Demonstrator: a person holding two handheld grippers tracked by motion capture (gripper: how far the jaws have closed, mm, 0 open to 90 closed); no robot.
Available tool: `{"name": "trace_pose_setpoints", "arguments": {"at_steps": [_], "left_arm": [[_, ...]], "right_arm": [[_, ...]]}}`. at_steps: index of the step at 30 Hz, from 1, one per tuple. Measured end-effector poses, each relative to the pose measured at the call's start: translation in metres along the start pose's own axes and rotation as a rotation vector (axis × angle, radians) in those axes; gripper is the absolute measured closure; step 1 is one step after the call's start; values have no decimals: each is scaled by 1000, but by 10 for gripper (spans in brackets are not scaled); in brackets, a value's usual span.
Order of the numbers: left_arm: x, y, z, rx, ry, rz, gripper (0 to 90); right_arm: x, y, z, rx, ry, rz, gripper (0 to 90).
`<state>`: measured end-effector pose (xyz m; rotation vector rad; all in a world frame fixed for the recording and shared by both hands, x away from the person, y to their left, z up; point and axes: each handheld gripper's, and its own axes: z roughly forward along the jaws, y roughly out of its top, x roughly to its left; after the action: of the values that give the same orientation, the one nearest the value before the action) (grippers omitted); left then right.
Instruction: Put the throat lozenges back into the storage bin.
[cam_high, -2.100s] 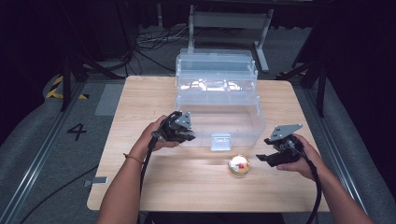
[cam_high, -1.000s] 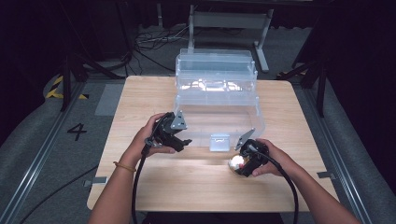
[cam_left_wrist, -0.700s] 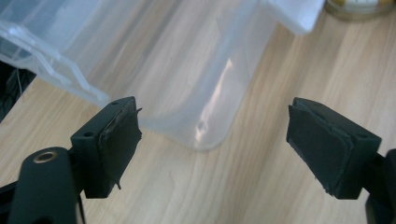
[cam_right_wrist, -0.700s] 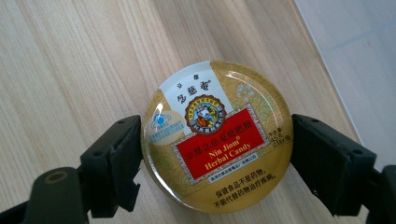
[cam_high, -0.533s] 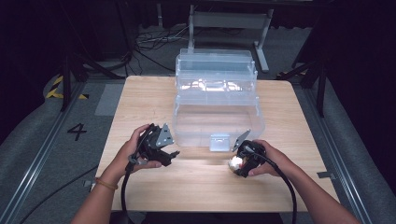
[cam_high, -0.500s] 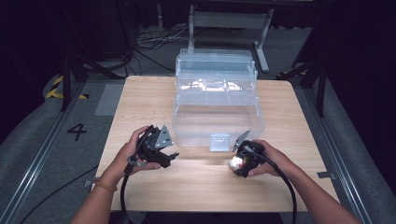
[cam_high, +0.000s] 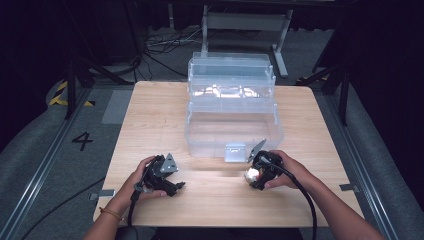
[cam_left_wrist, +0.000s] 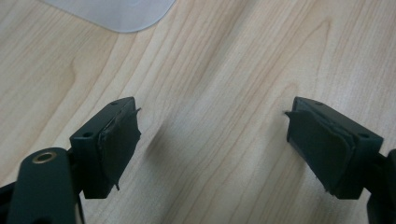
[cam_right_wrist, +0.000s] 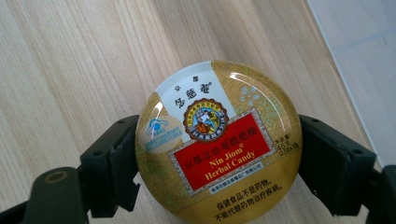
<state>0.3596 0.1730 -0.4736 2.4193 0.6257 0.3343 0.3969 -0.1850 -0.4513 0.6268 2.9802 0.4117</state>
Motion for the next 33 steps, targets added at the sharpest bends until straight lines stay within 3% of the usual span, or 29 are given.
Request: {"name": "trace_pose_setpoints", "arguments": {"at_steps": [4,7,13,25,33], "left_arm": [[8,-11,2,-52,-40,-64,154],[10,-14,3,-74,-57,-86,145],[11,-14,5,-66,-35,-115,81],[11,-14,5,-64,-34,-116,69],[12,-14,5,-63,-39,-110,70]], "right_arm": [[0,-1,0,1,2,-9,200],[0,-2,-1,-1,1,-13,200],[0,-5,-1,-14,-1,-34,201],[1,-14,-9,-17,13,-65,203],[-1,-22,-19,-12,-21,-63,203]]}}
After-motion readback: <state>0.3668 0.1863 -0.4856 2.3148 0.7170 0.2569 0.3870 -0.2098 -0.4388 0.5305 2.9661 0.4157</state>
